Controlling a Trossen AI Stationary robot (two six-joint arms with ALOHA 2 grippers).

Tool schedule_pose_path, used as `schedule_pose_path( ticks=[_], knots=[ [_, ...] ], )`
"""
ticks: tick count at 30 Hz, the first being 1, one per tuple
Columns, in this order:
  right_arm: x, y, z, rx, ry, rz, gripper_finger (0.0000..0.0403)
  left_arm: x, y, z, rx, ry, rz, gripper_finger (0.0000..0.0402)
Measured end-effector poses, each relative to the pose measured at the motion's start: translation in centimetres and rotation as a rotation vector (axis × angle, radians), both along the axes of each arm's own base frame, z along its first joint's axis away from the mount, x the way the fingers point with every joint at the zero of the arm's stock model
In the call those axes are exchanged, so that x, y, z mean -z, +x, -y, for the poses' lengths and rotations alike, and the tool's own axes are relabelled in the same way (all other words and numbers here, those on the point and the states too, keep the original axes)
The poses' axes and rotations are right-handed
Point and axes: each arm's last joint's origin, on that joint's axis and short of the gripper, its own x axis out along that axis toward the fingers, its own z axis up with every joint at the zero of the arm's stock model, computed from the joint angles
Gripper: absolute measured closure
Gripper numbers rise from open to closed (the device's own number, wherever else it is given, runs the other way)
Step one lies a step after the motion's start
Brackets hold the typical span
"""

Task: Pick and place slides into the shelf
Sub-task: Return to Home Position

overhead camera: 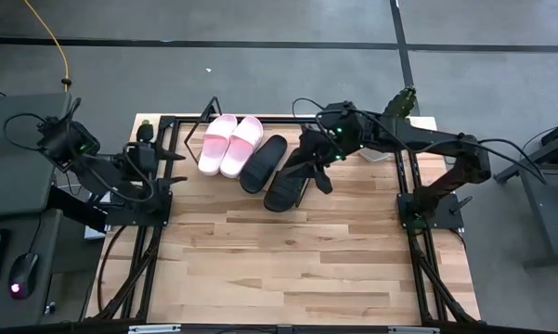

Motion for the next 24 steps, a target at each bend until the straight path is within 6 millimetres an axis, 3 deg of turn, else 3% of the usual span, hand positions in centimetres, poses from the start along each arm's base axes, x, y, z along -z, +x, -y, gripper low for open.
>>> schedule_pose_path(
  ticks=[14,18,24],
  knots=[
    [-1.3,-1.8,-1.9,0.005,-0.162,0.034,0.0272,6.1,-1.9,-1.2,0.067,0.001,0.169,0.0191],
    [-2.0,-2.5,-1.6,0.048,-0.249,0.064,0.0272,6.4,-2.1,-1.3,0.067,0.030,0.262,0.0191],
    [-2.1,-2.8,0.2,0.083,-0.277,0.069,0.0272,5.1,-2.5,-1.6,0.071,0.080,0.375,0.0191]
  ],
)
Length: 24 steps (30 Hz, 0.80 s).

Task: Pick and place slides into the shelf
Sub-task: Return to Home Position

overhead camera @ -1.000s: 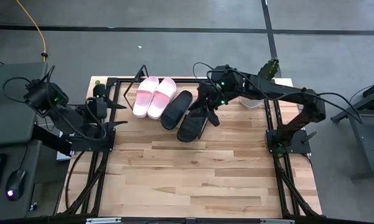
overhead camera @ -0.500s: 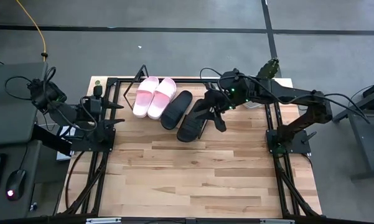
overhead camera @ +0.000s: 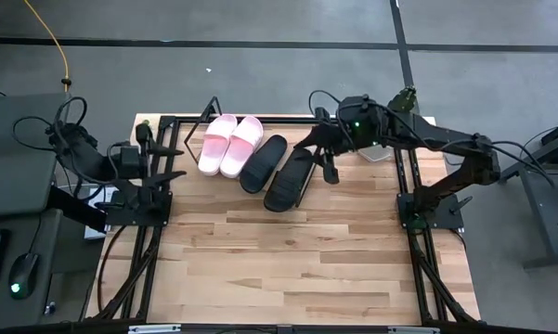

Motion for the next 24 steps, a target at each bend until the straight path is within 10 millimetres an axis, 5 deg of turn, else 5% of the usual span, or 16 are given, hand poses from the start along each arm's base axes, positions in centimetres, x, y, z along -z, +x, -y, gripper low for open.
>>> schedule_pose_path(
  ticks=[15,24],
  knots=[
    [-1.5,0.0,3.2,-0.026,0.018,0.173,0.0272,-0.5,0.4,-0.5,-0.072,-0.009,0.046,0.0191],
    [-1.3,-0.1,3.2,-0.026,0.026,0.150,0.0272,0.2,4.6,-1.7,-0.131,0.035,-0.078,0.0191]
  ],
)
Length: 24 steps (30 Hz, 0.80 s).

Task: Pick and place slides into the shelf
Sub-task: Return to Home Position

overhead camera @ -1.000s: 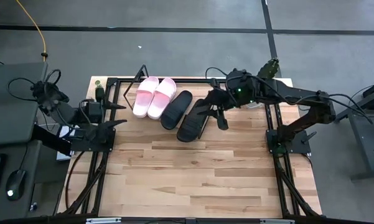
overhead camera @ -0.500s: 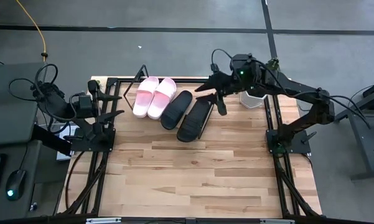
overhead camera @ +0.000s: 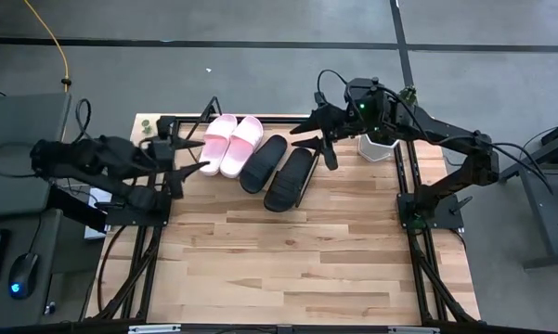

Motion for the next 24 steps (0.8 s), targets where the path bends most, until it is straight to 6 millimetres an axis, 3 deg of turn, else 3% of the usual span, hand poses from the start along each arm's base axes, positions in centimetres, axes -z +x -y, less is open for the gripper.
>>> schedule_pose_path(
  ticks=[7,16,20,24],
  knots=[
    [-0.4,-1.1,-0.5,-0.024,0.016,-0.018,0.0272,-1.1,-1.2,-1.5,0.040,-0.032,0.109,0.0191],
    [-3.1,-7.4,-2.8,-0.057,-0.022,0.112,0.0272,-0.2,-4.3,-1.8,0.017,-0.062,0.056,0.0191],
    [-2.0,-11.0,-3.6,-0.020,-0.039,0.209,0.0272,-0.3,-4.7,-1.7,0.037,-0.079,0.074,0.0191],
    [1.3,-13.9,-3.6,0.104,-0.080,0.317,0.0272,-0.3,-4.4,-1.7,0.050,-0.072,0.060,0.0191]
  ],
)
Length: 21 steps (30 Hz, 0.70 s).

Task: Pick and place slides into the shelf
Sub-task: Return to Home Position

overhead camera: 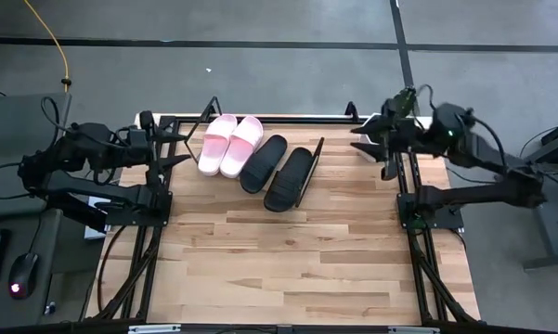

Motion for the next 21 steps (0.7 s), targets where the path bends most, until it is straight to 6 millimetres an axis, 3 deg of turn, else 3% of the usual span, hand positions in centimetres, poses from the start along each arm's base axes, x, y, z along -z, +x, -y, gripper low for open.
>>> schedule_pose_path(
  ticks=[4,13,21],
  knots=[
    [3.0,-1.3,0.0,0.033,0.027,0.158,0.0272,0.0,0.8,0.0,0.013,0.004,-0.008,0.0191],
    [8.6,-1.3,0.4,-0.056,0.078,0.153,0.0272,1.5,2.9,-0.1,0.069,0.028,0.013,0.0191],
    [12.1,-2.9,-0.2,-0.107,0.037,0.366,0.0272,3.7,1.7,0.0,0.065,0.025,0.021,0.0191]
  ],
)
